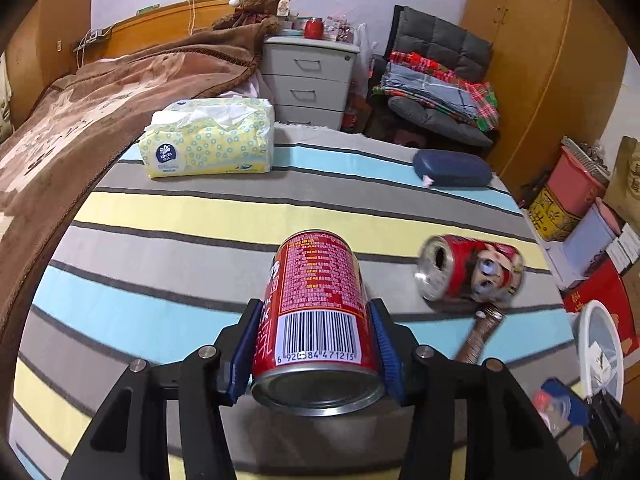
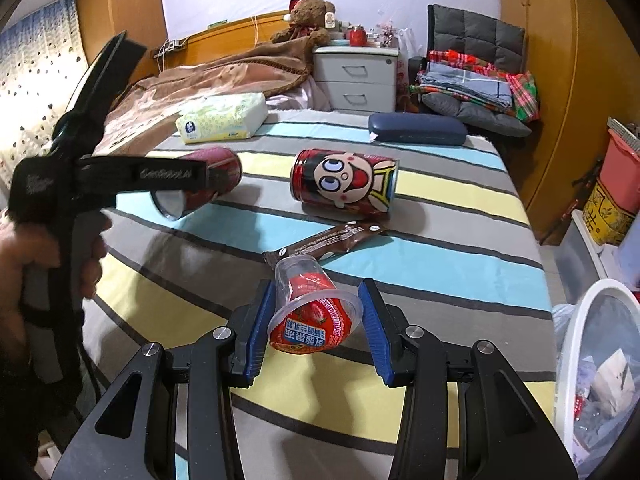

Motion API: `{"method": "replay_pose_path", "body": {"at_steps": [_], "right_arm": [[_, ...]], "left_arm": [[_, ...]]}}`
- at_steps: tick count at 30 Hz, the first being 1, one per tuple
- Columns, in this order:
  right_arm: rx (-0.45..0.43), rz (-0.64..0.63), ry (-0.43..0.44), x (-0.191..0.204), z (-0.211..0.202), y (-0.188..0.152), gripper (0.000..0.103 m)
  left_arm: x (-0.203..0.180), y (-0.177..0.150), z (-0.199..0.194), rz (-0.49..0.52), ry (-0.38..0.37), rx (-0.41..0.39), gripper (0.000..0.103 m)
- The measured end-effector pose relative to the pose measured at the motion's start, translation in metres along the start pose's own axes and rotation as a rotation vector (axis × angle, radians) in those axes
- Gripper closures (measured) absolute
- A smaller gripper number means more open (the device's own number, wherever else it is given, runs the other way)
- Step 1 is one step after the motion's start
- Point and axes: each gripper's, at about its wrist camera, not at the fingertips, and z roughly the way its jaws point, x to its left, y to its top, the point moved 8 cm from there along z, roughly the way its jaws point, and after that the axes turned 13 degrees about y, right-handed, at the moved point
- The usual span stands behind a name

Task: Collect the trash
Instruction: 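Close left tool on the red soda can while right tool closes on the red plastic cup, then carry the red can and red cup over the white bin with both tools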

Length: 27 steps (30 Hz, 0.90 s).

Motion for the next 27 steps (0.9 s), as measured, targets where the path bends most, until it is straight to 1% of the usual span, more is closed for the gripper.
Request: {"method": "replay_pose_path", "body": {"at_steps": [9,12,23,27], "right_arm": [[-0.06,0.014,-0.035,-0.013,-0.022,0.003,0.059],[-0.081,0.022,-0.046,-0.019,-0.032,0.002,0.059],[-0.151,0.044,-0.101,-0.04,-0.067,-0.002,0.059],[-0.171,0.05,-0.122,-0.046,-0.078,-0.004,0.059]], "left_arm": [[-0.028,-0.015,-0.048,0.046,-0.05,-0.065,0.05],[-0.038,-0.019,-0.059,0.056,-0.074,-0.072,0.05],[-0.076,-0.033,-0.098,0.106,-0.116,-0.12,0.05],[-0.091,-0.036,-0.114,0.119,-0.148,-0.139,0.05]]}}
